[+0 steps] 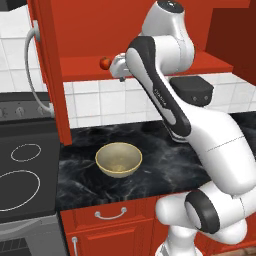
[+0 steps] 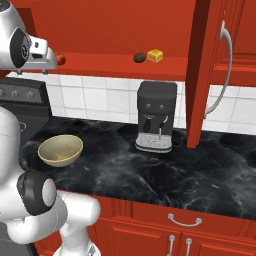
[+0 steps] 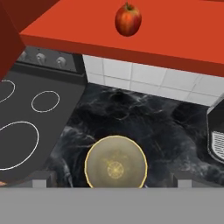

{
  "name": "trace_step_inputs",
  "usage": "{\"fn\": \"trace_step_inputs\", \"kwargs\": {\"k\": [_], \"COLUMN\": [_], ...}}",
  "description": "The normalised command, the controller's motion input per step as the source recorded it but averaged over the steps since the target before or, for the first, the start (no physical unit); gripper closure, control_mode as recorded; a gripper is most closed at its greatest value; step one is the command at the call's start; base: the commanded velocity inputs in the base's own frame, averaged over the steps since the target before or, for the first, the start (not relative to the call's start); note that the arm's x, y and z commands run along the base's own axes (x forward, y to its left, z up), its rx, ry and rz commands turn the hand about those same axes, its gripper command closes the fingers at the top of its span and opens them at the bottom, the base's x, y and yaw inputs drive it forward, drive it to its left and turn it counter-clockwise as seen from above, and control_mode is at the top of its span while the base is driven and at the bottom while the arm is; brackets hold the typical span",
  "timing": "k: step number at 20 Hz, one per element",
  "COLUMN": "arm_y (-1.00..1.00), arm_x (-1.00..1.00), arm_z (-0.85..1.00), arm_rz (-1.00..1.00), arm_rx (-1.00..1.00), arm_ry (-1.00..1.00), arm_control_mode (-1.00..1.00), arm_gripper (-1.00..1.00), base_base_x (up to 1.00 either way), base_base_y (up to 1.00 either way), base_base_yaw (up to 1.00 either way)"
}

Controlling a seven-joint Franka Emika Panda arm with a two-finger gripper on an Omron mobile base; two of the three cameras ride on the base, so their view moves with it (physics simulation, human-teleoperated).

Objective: Open the cabinet. Pick the apple and kiwi from the cabinet and place them into the bowl. Then close the cabinet.

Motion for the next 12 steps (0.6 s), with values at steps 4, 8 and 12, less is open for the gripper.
{"fn": "trace_step_inputs", "kwargs": {"k": [4,8,12], "arm_y": [0.03,0.11,0.10], "arm_x": [0.19,0.36,0.42], "arm_z": [0.00,0.00,0.00], "arm_rz": [-0.01,-0.03,-0.03], "arm_rx": [0.00,0.00,0.00], "arm_ry": [0.00,0.00,0.00], "arm_control_mode": [-1.00,-1.00,-1.00], "arm_gripper": [-1.00,-1.00,-1.00], "base_base_x": [0.00,0.00,0.00], "base_base_y": [0.00,0.00,0.00], "base_base_yaw": [0.00,0.00,0.00]}}
